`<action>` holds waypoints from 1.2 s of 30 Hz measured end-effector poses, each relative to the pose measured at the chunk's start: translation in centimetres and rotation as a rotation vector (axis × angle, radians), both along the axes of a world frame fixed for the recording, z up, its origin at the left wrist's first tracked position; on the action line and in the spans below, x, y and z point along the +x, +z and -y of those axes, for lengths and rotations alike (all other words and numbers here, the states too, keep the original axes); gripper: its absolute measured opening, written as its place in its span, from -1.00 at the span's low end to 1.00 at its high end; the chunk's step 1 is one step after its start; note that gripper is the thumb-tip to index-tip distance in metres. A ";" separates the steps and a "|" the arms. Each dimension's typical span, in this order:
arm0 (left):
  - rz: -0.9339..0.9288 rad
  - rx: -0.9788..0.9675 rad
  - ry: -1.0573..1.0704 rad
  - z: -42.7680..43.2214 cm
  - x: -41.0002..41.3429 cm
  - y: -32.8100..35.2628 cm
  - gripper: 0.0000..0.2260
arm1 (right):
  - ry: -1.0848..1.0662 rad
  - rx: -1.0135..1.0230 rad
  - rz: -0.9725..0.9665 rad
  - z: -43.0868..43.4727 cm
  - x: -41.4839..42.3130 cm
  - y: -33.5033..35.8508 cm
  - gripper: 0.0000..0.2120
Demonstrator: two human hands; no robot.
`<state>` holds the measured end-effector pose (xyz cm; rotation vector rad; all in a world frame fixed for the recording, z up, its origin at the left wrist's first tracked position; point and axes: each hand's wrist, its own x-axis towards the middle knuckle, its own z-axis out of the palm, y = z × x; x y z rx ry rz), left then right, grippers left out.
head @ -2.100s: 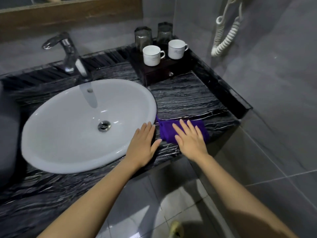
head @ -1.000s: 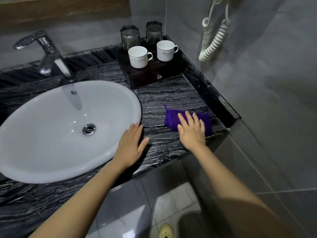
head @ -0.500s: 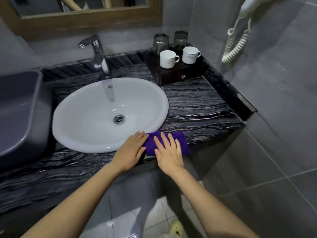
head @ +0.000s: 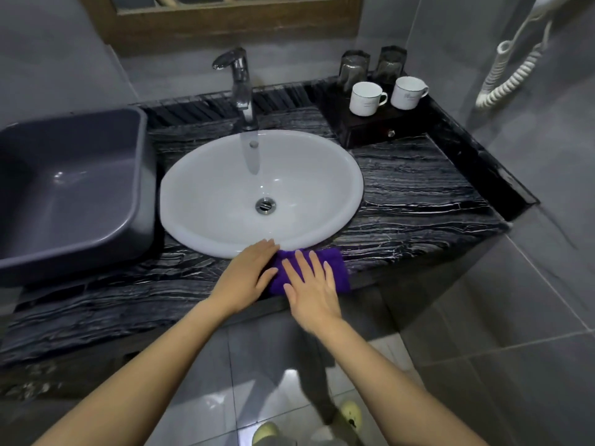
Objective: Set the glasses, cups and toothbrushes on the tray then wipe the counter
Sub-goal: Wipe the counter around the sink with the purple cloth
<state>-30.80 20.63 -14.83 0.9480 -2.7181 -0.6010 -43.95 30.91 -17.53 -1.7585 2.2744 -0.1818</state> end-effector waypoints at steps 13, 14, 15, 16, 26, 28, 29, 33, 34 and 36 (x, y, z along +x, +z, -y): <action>0.155 0.051 0.179 -0.2 -2.2 0.8 -0.71 | -0.204 -0.012 -0.039 0.4 -4.9 3.6 -0.54; 0.160 0.058 0.185 0.0 -2.3 0.9 -0.74 | -0.208 -0.025 -0.059 0.7 -4.7 3.8 -0.59; 0.164 0.069 0.187 0.0 -2.1 1.1 -0.76 | -0.220 -0.035 -0.071 1.0 -4.6 4.0 -0.64; 0.163 0.077 0.185 0.1 -1.9 1.2 -0.78 | -0.235 -0.034 -0.061 1.3 -4.4 4.2 -0.66; 0.073 0.156 0.251 1.7 8.0 4.1 -0.71 | -0.044 -0.040 0.540 5.1 0.4 9.9 -0.88; 0.029 0.122 0.300 2.0 10.7 5.2 -0.79 | 0.018 -0.021 0.626 6.1 2.2 11.6 -0.88; -0.009 0.106 0.337 2.1 12.1 5.8 -0.81 | 0.046 -0.008 0.662 6.6 3.1 12.4 -0.89; -0.193 0.080 0.452 1.8 17.0 8.0 -0.88 | 0.123 0.002 0.800 8.1 6.6 15.2 -0.88; -0.234 0.067 0.451 1.7 18.0 8.5 -0.88 | 0.129 -0.003 0.833 8.5 7.3 15.7 -0.86; -0.310 0.053 0.450 1.4 19.8 9.4 -0.89 | 0.131 0.001 0.918 9.1 8.4 16.6 -0.83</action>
